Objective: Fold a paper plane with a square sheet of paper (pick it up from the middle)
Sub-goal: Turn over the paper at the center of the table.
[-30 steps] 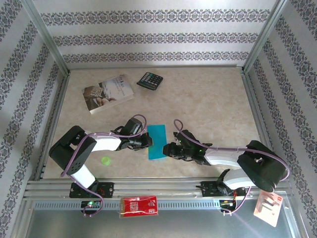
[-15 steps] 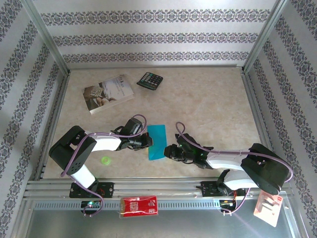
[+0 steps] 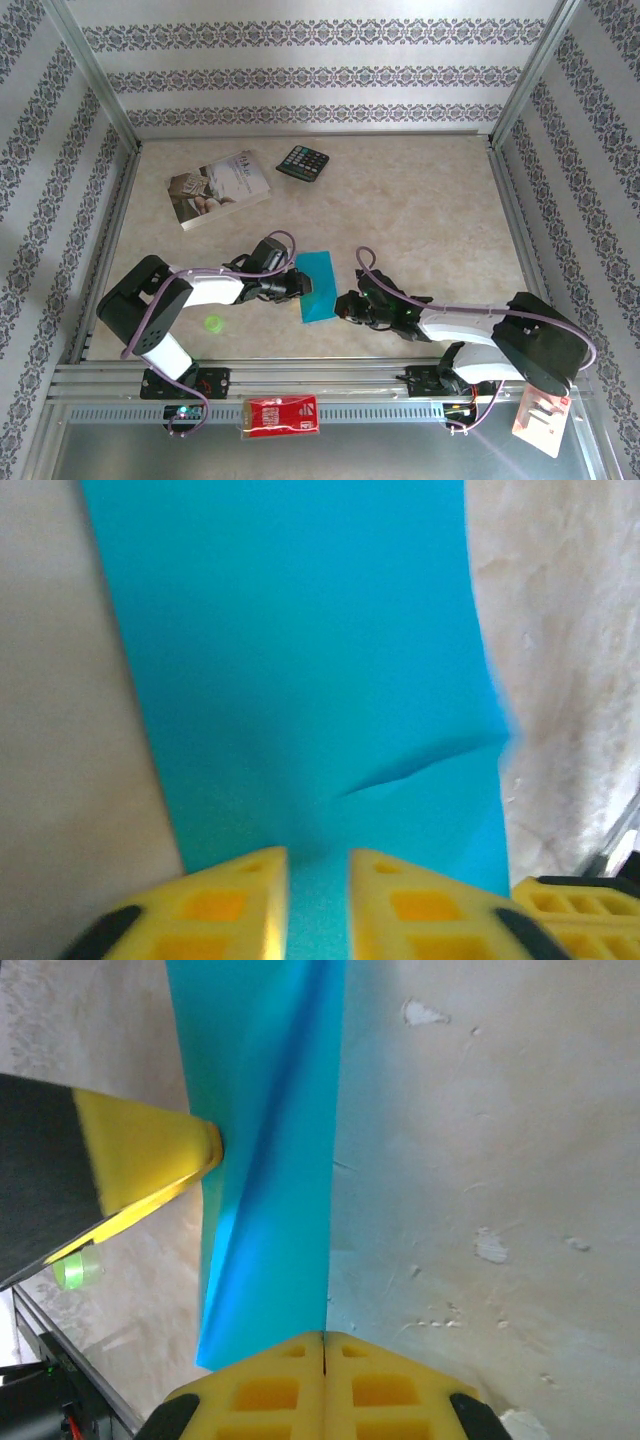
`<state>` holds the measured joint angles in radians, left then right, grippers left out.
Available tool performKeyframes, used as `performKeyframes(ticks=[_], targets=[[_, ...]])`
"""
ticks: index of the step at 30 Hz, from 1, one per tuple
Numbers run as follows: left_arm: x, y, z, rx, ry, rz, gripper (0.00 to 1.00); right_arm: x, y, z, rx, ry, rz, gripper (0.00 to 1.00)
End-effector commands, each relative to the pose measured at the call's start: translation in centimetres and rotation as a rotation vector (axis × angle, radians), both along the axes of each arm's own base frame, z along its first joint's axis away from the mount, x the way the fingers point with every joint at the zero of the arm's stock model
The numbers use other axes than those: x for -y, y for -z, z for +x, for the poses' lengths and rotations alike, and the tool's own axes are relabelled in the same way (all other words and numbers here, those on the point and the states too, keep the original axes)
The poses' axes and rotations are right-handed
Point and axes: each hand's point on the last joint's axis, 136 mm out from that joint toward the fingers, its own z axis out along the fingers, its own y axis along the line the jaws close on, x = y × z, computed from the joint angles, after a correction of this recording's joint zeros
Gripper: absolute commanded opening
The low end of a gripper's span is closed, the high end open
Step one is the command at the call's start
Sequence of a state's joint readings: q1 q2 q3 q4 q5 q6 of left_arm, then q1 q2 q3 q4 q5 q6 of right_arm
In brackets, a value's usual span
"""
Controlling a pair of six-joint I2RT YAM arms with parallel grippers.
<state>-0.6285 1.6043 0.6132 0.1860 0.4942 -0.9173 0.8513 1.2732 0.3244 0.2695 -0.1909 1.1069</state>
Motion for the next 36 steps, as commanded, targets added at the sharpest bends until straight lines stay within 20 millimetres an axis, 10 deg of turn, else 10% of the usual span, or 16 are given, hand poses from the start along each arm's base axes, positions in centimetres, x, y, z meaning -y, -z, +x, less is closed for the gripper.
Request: performKeyframes(ticks=[1,7,14,27,36], targets=[[0.3,-2.4,0.0,0.009,-0.006,-0.040,0.34,1.1,-0.9,0.8,0.017,-0.043,-0.061,0.00],[-1.3,-8.0,2.2,0.123,-0.052,-0.100,0.57,5.8,-3.8,2.1,0.028,-0.153,-0.262,0.00],[-6.9,-9.3,4.3,0.153,-0.185,-0.051,0.60,10.5,-9.1,3.1,0.113,-0.384,-0.745,0.00],[-8.8,-7.6,4.8,0.031,-0.257,-0.051,0.50,-3.4,-3.8,-0.9,0.173,-0.678,-0.565,0.00],[-3.7,-7.5,6.1,-0.048,-0.125,-0.220,0.31,-5.0,-2.5,-1.8,0.177,-0.625,-0.407,0.02]])
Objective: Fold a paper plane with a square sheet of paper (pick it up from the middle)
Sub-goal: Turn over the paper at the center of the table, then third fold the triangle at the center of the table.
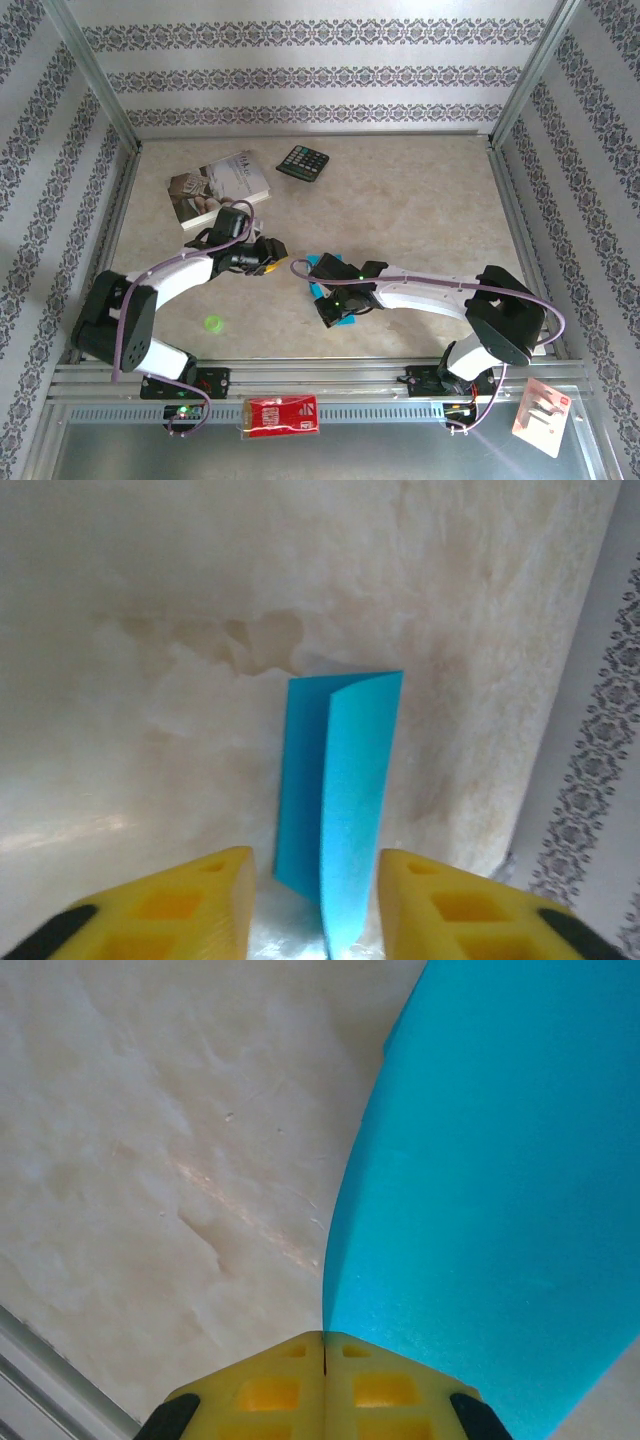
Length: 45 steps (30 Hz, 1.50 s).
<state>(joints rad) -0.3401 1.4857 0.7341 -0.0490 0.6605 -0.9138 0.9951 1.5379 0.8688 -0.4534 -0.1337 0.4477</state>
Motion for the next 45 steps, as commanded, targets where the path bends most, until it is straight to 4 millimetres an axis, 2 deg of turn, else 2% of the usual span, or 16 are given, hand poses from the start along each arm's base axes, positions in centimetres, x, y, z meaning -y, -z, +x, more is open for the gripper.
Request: performKeyframes(ticks=[1,5,10,14,22,28,36,45], targets=[[2.7,-1.9,1.0,0.026,0.061,-0.120,0.30,-1.5,-1.2,0.3,0.015,0.018,0.100,0.02],[4.6,-1.7,1.8,0.010,0.117,-0.131,0.26,-1.4,-0.9,0.3,0.019,0.034,0.102,0.02],[8.1,0.2,1.4,-0.041,0.201,-0.126,0.21,-1.1,-0.3,0.7,0.026,0.055,0.082,0.02],[9.3,1.8,1.4,-0.080,0.236,-0.109,0.20,-1.1,-0.2,0.7,0.029,0.067,0.088,0.03],[8.5,5.4,0.7,-0.145,0.273,-0.015,0.17,-1.3,-0.1,0.7,0.030,0.064,0.101,0.08],[8.2,6.9,0.3,-0.166,0.294,0.021,0.17,-1.3,-0.2,0.6,0.034,0.056,0.113,0.14],[8.0,7.6,0.1,-0.174,0.314,0.044,0.16,-0.8,-0.5,0.3,0.046,0.037,0.115,0.20],[7.8,7.7,0.2,-0.173,0.314,0.059,0.15,-0.7,-0.9,0.7,0.062,0.035,0.119,0.21]])
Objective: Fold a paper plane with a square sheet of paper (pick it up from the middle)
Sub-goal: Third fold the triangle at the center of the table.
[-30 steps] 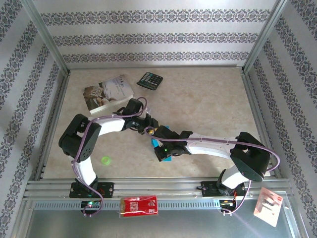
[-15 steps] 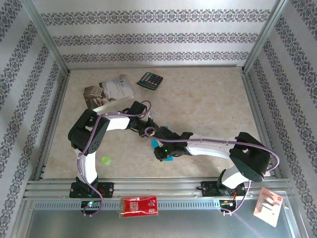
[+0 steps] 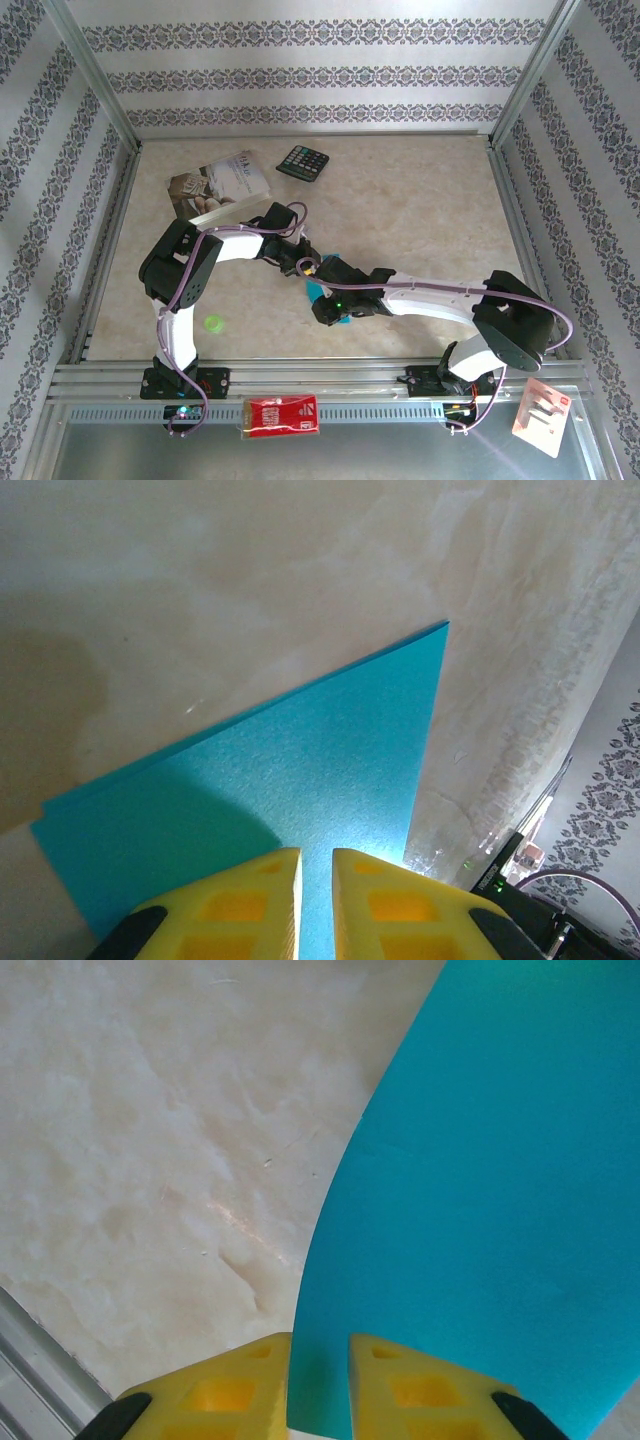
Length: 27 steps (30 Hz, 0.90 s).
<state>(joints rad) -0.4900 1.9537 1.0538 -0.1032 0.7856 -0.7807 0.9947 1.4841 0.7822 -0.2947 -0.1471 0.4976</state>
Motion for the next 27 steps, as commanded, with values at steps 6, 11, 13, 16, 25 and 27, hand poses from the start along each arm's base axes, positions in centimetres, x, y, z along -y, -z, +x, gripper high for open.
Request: performKeyframes(ticks=[6,11,13,16,25,27], targets=[[-0.9,2.0,-0.9,-0.042,0.018,0.070,0.14,0.4,-0.3,0.9,0.027,0.009,0.004,0.09],[-1.0,2.5,-1.0,-0.048,0.030,0.080,0.14,0.2,-0.4,1.7,-0.013,0.022,0.045,0.07],[-0.9,2.5,-0.9,-0.044,0.036,0.083,0.14,0.1,-0.4,1.9,-0.031,0.020,0.058,0.06],[-1.1,2.6,-0.9,-0.044,0.040,0.094,0.14,0.2,-0.2,2.3,-0.047,0.023,0.067,0.06],[-1.2,2.8,-1.0,-0.047,0.051,0.111,0.14,1.1,0.4,3.7,-0.080,0.051,0.088,0.05],[-1.2,2.9,-1.1,-0.047,0.052,0.113,0.14,1.4,0.7,3.9,-0.089,0.057,0.084,0.05]])
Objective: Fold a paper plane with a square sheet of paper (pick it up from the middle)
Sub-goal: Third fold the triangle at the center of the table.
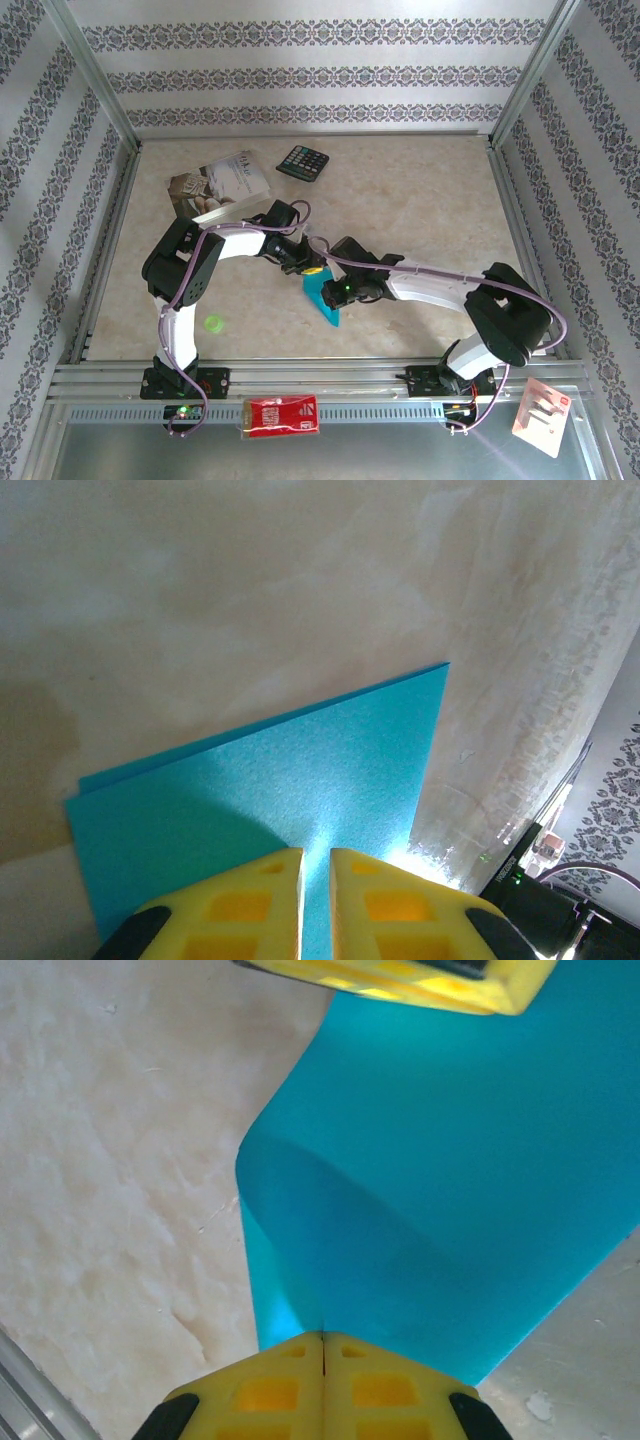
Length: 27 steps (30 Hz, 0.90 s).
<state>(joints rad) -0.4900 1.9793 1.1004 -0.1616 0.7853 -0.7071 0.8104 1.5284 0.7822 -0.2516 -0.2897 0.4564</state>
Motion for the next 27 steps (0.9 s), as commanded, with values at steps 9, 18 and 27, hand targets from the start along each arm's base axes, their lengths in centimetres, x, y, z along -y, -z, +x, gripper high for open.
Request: performKeyframes(ticks=[9,18,27], targets=[[-1.4,2.7,-1.2,-0.065,0.001,0.103,0.14,0.8,1.0,1.1,-0.022,-0.008,-0.013,0.05],[-1.5,2.9,-1.4,-0.066,0.006,0.109,0.15,1.4,1.5,1.6,-0.025,-0.013,-0.044,0.06],[-1.5,2.8,-1.4,-0.067,0.009,0.109,0.15,1.9,1.9,2.0,-0.024,-0.010,-0.069,0.05]])
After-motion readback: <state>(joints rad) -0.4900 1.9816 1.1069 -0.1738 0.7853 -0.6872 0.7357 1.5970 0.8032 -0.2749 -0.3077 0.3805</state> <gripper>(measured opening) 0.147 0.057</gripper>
